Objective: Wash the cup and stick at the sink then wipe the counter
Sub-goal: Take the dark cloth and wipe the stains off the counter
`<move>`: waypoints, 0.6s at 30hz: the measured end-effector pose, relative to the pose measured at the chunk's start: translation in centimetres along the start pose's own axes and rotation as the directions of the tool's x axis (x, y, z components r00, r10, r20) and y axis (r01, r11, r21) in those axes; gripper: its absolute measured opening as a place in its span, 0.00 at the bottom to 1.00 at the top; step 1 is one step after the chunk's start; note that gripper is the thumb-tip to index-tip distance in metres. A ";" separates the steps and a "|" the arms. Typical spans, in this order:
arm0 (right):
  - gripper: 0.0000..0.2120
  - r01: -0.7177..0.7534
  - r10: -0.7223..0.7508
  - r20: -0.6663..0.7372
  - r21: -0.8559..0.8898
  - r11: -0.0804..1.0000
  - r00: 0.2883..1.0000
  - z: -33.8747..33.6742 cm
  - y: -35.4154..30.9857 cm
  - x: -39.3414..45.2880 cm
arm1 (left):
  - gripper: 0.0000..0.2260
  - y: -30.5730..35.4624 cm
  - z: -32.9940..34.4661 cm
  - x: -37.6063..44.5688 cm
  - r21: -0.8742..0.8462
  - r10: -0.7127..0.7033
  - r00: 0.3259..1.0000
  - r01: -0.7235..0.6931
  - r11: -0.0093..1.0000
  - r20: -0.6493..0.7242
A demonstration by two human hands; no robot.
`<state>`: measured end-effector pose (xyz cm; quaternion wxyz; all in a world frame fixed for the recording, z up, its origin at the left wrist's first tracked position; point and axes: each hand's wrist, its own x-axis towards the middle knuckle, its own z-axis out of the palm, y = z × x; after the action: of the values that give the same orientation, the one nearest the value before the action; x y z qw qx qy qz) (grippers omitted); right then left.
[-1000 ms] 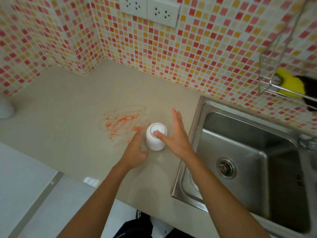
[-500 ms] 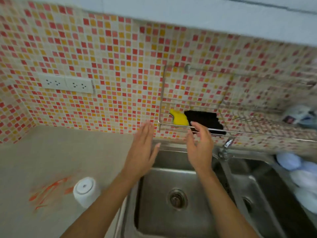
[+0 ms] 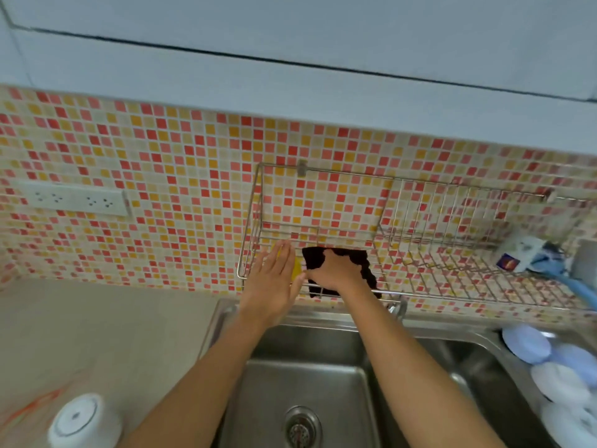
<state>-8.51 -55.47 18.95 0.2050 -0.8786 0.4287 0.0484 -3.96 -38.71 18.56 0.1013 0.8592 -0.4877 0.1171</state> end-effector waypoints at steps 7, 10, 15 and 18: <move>0.13 0.042 -0.079 -0.206 -0.175 0.984 0.975 -2.6 -0.5 -3.1 | 0.30 0.2 -0.1 0.0 0.003 -0.036 0.999 0.036 0.999 0.007; 0.10 0.078 -0.037 -0.405 0.084 0.993 0.913 -3.1 1.5 -3.5 | 0.33 0.2 -0.4 -0.9 -0.054 -0.040 0.999 0.041 0.998 0.021; 0.16 0.372 0.050 -0.535 0.648 0.664 0.843 -4.6 1.7 -7.4 | 0.33 -3.1 -1.0 -6.2 -0.178 -0.045 0.999 0.044 0.983 -0.001; 0.14 0.436 0.021 -0.471 0.831 0.346 0.882 -4.1 -1.0 -11.6 | 0.32 -7.5 -1.5 -12.0 -0.222 -0.157 0.985 0.138 0.965 -0.072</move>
<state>-15.35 -48.06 25.98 0.5702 -0.6497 0.2949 -0.4072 -3.57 -24.73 15.93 0.2242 0.8710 -0.4270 0.0939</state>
